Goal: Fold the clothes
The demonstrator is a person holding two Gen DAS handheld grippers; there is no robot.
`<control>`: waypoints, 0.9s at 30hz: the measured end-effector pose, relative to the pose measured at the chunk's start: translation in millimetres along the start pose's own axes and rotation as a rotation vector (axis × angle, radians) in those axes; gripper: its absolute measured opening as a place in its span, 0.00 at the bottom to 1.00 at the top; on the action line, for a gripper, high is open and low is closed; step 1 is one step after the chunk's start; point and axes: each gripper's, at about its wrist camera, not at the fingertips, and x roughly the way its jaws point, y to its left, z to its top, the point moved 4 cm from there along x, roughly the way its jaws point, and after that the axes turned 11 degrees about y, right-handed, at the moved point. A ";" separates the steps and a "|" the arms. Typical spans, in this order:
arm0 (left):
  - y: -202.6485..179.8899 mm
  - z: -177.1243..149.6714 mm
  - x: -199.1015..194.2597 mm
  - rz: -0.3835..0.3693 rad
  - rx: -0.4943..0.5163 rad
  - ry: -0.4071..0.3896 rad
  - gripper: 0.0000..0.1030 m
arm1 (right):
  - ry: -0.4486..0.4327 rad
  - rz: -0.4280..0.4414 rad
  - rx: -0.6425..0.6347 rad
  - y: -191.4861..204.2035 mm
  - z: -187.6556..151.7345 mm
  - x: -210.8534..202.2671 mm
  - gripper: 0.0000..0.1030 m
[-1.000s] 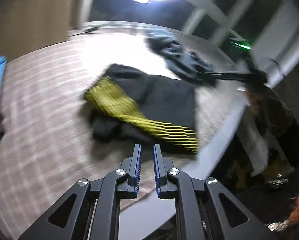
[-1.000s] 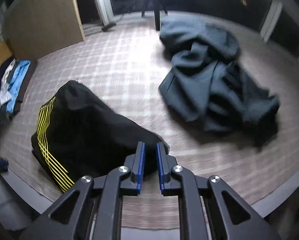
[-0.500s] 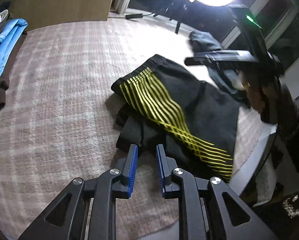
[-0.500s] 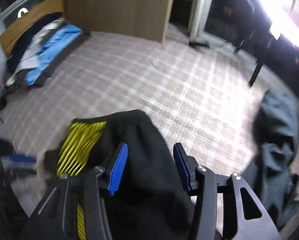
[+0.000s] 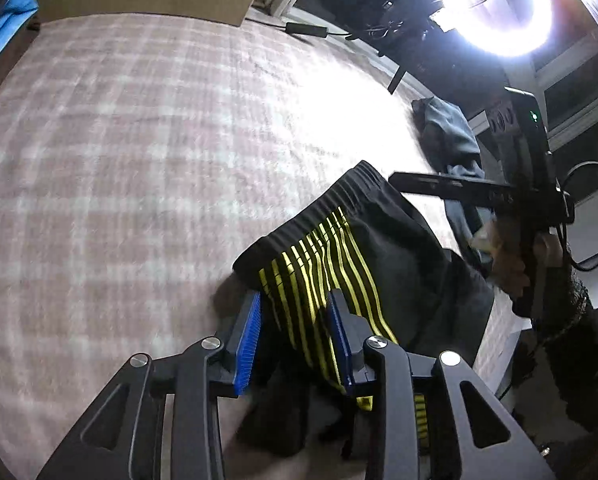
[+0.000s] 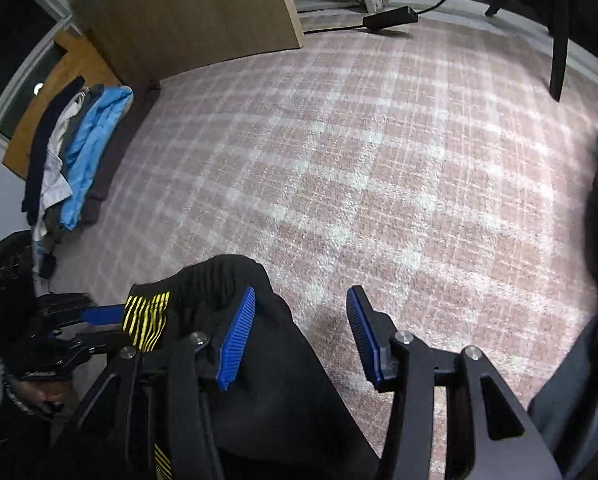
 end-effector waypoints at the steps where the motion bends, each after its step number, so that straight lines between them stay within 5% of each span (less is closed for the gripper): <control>1: -1.8 1.6 0.1 0.017 0.004 -0.017 0.16 | 0.001 0.006 -0.001 -1.1 -0.9 -0.5 0.46; 2: -3.6 3.1 -0.1 0.033 0.009 -0.034 0.08 | 0.001 0.014 -0.001 -2.2 -1.4 -1.1 0.46; 11: -40.0 -38.1 -57.6 -0.013 -0.031 -0.175 0.04 | 0.047 0.091 -0.066 0.3 -2.9 -7.7 0.46; 16: -27.6 -96.6 -38.4 -0.030 -0.181 -0.158 0.04 | 0.069 0.082 -0.178 22.0 -4.2 -6.2 0.50; 21: -1.2 -113.0 -2.5 -0.030 -0.295 -0.132 0.04 | 0.141 0.041 -0.258 39.4 -1.7 18.8 0.50; 24: 2.4 -113.5 -9.8 -0.005 -0.305 -0.164 0.08 | 0.163 0.043 -0.269 43.0 0.2 27.2 0.50; 27: 9.0 -115.5 -18.3 0.047 -0.318 -0.194 0.23 | 0.162 0.060 -0.277 42.4 -2.2 27.7 0.50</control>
